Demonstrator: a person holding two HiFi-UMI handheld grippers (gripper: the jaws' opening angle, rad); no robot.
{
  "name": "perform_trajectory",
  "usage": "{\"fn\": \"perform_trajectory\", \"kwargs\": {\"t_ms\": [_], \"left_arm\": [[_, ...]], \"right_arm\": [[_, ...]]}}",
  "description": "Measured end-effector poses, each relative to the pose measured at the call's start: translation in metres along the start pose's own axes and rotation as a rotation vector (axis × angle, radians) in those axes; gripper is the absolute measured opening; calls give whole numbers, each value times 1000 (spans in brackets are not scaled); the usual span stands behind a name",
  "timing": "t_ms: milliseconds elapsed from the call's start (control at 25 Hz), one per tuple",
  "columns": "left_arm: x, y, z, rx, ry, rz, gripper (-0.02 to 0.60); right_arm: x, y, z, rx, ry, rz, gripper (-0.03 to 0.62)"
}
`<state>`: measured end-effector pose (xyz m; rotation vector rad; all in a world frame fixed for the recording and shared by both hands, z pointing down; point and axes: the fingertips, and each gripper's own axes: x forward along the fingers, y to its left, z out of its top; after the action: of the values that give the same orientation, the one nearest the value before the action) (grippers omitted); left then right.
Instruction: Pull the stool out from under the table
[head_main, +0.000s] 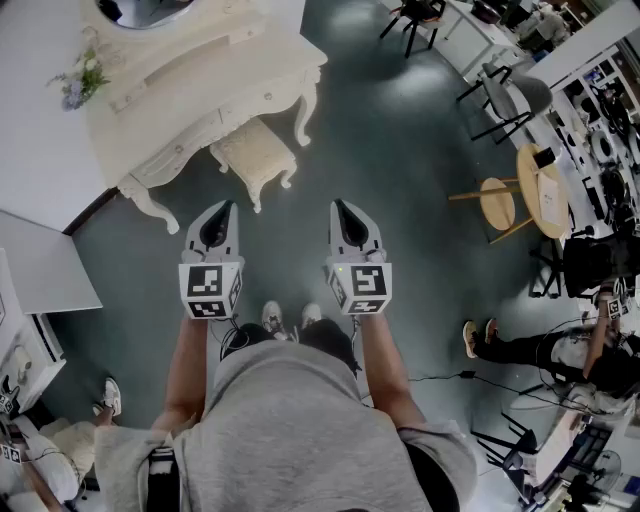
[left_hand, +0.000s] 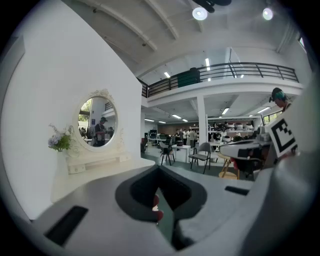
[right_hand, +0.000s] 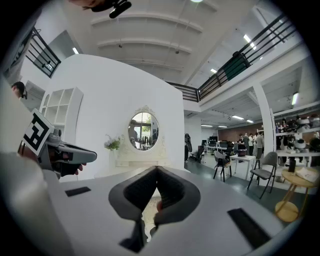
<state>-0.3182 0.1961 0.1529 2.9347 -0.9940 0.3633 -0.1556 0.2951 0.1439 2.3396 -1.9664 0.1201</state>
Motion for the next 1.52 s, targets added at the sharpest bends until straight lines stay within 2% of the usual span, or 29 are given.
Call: {"fn": "perform_trajectory", "kwargs": {"t_ms": [440, 800, 1120, 1320, 1520], "left_arm": [[0, 17, -5, -1, -11, -13, 3], [28, 17, 4, -9, -16, -19, 3], [93, 28, 4, -23, -7, 31, 3], [152, 37, 5, -34, 42, 87, 3], [209, 41, -1, -80, 101, 145, 3]], "right_arm": [[10, 19, -5, -5, -4, -7, 14], [36, 1, 3, -3, -13, 1, 14], [100, -42, -6, 12, -11, 39, 14], [163, -74, -11, 44, 10, 112, 14], [227, -106, -27, 71, 70, 201, 14]]}}
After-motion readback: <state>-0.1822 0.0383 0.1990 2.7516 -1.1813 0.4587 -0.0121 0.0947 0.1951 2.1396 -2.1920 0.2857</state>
